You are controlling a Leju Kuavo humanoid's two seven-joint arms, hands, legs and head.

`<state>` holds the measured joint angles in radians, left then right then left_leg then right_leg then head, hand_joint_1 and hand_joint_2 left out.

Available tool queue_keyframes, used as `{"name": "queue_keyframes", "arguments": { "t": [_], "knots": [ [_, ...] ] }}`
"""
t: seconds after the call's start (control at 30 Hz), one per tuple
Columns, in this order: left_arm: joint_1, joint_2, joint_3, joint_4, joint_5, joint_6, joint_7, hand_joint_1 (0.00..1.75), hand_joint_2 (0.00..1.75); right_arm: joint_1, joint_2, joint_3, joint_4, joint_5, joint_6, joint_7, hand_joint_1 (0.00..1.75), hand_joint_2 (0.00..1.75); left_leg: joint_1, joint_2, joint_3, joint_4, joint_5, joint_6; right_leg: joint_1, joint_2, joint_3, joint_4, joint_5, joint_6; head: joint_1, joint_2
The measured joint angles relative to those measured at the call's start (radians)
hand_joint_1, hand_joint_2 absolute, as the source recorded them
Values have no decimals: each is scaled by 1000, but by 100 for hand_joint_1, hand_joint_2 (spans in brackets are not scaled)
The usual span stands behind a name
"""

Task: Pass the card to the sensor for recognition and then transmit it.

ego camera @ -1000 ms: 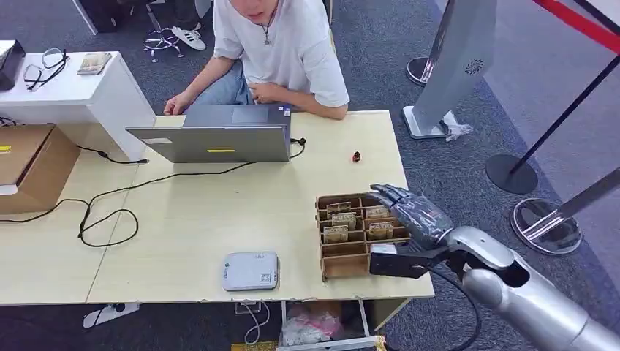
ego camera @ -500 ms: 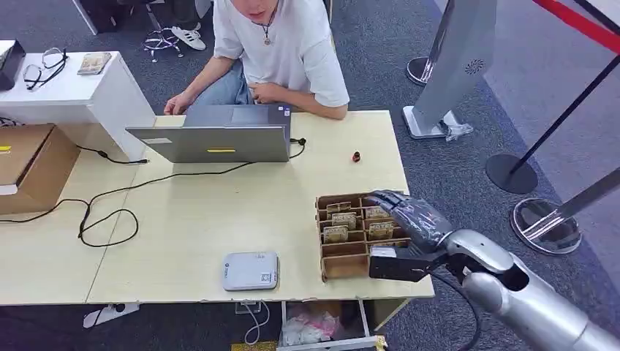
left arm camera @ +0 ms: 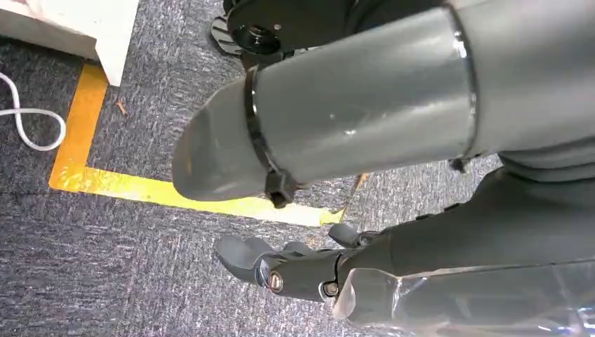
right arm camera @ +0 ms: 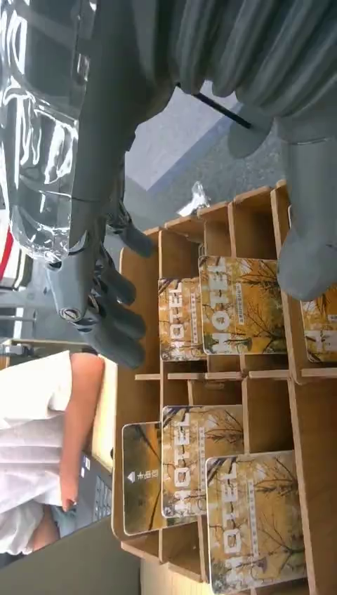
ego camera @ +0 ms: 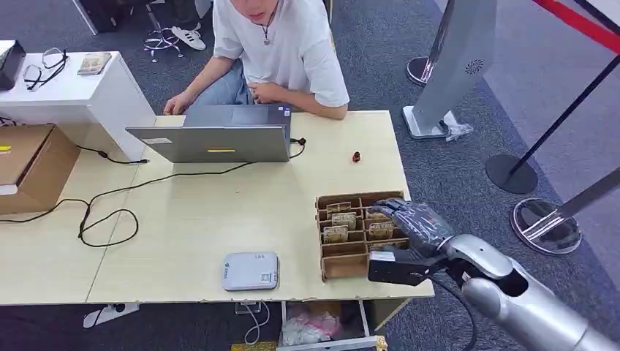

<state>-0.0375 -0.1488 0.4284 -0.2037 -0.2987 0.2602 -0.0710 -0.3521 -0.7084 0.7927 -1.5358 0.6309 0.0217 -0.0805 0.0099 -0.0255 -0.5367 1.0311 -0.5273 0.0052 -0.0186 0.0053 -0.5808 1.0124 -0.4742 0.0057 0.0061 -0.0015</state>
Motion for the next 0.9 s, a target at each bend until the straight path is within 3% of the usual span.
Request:
{"name": "queue_keyframes", "arguments": {
  "t": [0.5, 0.7, 0.77, 0.9],
  "knots": [
    [0, 0, 0, 0, -6, -2, 0, 0, 0, -41, 72, 2, 85, 31, 17, -16, 56, 175, 0, 0, 0, 0, 0, 0, 0, 0, 0, 0, 0, 0, 0, 0],
    [0, 0, 0, 0, -3, -2, 0, 0, 0, -66, 103, 9, 129, 39, 21, -18, 61, 175, 0, 0, 0, 0, 0, 0, 0, 0, 0, 0, 0, 0, 0, 0],
    [0, 0, 0, 0, -2, -2, 0, 0, 0, -71, 112, 9, 138, 40, 21, -18, 72, 175, 0, 0, 0, 0, 0, 0, 0, 0, 0, 0, 0, 0, 0, 0],
    [0, 0, 0, 0, 0, -2, 0, 0, 0, -79, 122, 9, 152, 41, 20, -18, 72, 175, 0, 0, 0, 0, 0, 0, 0, 0, 0, 0, 0, 0, 0, 0]
  ]
}}
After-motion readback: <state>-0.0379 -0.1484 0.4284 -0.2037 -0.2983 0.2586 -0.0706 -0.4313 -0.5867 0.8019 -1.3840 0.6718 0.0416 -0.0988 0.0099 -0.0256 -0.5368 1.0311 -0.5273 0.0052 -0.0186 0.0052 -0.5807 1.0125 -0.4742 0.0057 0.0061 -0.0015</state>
